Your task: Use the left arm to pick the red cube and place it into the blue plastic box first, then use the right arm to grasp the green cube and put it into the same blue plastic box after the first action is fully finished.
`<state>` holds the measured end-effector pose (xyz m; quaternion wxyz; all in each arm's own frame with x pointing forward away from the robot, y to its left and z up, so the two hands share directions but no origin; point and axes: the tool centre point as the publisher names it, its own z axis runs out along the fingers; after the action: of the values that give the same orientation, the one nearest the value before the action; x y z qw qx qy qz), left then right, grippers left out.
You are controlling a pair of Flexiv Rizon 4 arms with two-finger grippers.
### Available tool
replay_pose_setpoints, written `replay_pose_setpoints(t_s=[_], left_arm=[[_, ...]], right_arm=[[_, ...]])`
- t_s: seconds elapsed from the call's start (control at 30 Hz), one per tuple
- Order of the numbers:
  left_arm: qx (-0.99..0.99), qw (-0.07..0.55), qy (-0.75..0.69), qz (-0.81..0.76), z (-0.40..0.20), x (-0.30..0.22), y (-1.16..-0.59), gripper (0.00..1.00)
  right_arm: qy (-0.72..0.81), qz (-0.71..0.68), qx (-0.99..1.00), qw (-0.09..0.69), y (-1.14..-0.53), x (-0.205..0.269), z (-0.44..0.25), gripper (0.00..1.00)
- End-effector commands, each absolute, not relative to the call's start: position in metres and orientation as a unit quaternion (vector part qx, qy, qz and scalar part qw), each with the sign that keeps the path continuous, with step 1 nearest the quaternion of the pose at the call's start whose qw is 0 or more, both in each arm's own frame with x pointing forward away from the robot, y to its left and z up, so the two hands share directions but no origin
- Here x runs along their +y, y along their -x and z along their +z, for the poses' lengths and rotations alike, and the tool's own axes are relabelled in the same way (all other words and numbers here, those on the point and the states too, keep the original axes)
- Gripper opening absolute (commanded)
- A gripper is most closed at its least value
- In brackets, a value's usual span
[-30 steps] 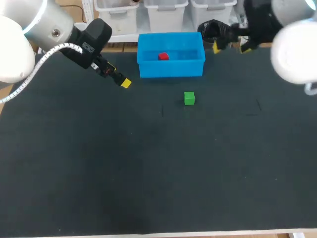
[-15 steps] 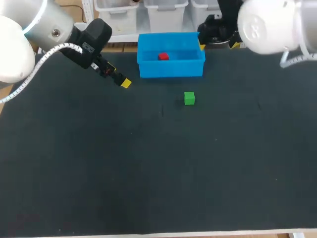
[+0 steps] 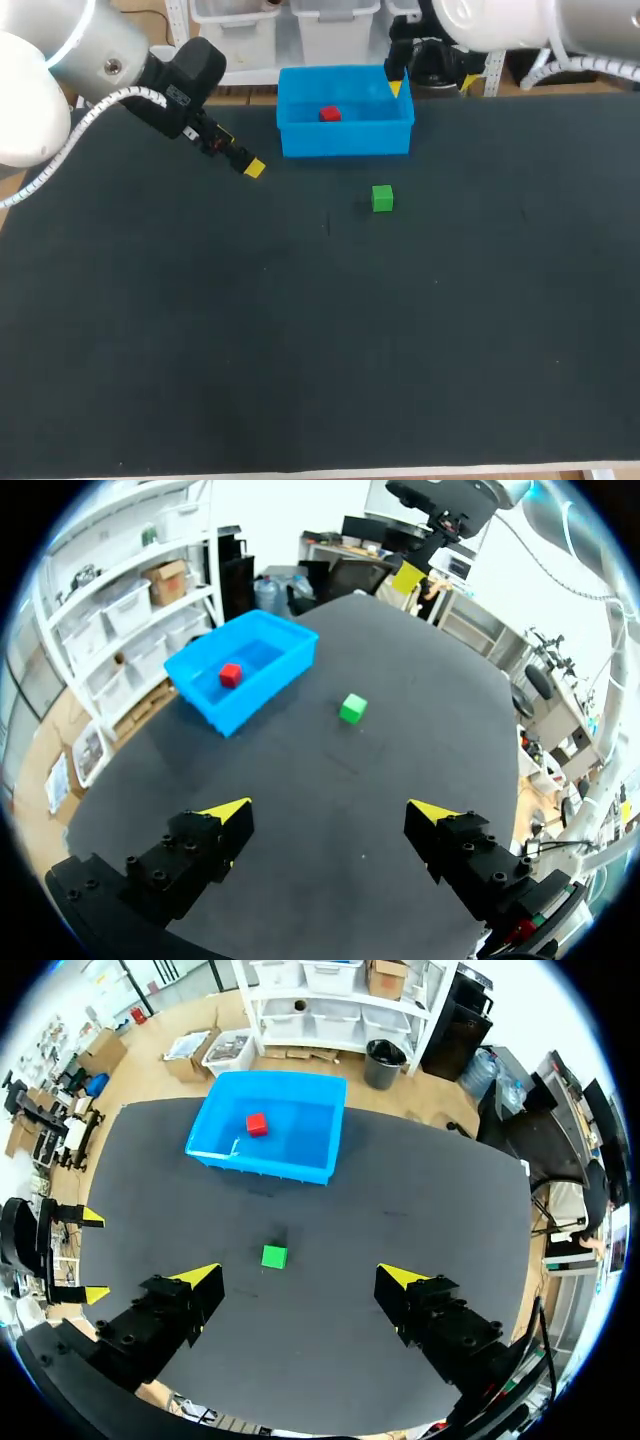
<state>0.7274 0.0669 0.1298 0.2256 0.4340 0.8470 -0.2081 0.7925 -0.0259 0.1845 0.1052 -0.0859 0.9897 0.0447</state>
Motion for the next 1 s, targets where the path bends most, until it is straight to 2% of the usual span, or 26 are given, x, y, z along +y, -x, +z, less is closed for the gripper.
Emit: replay_pose_setpoints(t_s=[0.03,1.0], left_arm=[[0.846,0.227,-0.435,-0.210,0.129,0.068,-0.728,1.00],[0.846,0.227,-0.435,-0.210,0.129,0.068,-0.728,1.00]], right_arm=[[0.081,0.021,0.992,0.093,-0.792,-0.015,0.185,1.00],[0.013,0.007,0.996,0.087,-0.787,0.047,0.169,1.00]])
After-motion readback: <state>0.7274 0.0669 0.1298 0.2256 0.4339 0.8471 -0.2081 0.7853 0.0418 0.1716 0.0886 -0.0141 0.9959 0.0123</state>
